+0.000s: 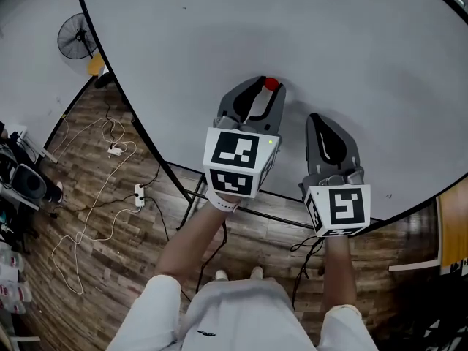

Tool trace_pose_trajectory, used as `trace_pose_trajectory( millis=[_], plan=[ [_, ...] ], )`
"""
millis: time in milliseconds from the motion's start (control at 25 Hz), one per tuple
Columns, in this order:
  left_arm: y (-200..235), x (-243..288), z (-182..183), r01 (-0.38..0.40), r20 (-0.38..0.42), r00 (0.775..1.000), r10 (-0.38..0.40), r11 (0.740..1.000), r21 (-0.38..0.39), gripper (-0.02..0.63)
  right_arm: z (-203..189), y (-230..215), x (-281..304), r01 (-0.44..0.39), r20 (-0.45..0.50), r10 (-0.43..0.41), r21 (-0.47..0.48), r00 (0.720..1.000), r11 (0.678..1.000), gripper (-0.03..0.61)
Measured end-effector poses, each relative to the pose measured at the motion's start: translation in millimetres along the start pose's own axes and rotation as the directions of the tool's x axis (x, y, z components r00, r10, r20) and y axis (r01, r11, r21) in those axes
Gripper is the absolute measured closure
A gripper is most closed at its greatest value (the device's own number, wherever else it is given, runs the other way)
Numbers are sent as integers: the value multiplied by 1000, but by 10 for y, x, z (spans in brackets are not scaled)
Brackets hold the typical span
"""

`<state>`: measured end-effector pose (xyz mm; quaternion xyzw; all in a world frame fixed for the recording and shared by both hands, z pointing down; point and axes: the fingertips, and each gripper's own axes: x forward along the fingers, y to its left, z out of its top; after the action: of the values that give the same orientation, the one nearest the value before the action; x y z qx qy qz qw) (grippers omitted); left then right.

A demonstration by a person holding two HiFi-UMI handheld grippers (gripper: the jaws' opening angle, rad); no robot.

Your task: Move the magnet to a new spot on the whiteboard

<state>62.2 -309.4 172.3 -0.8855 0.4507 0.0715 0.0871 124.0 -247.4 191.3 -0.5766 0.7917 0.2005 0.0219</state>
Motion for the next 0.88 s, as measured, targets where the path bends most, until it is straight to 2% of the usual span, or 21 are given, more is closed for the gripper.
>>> trace_pose_trajectory(
  millis=[880],
  plan=[
    [91, 297, -10, -118, -2, 993, 119, 989, 84, 489, -29, -147, 6, 0, 11, 0, 13, 1000, 1000, 568]
  ],
)
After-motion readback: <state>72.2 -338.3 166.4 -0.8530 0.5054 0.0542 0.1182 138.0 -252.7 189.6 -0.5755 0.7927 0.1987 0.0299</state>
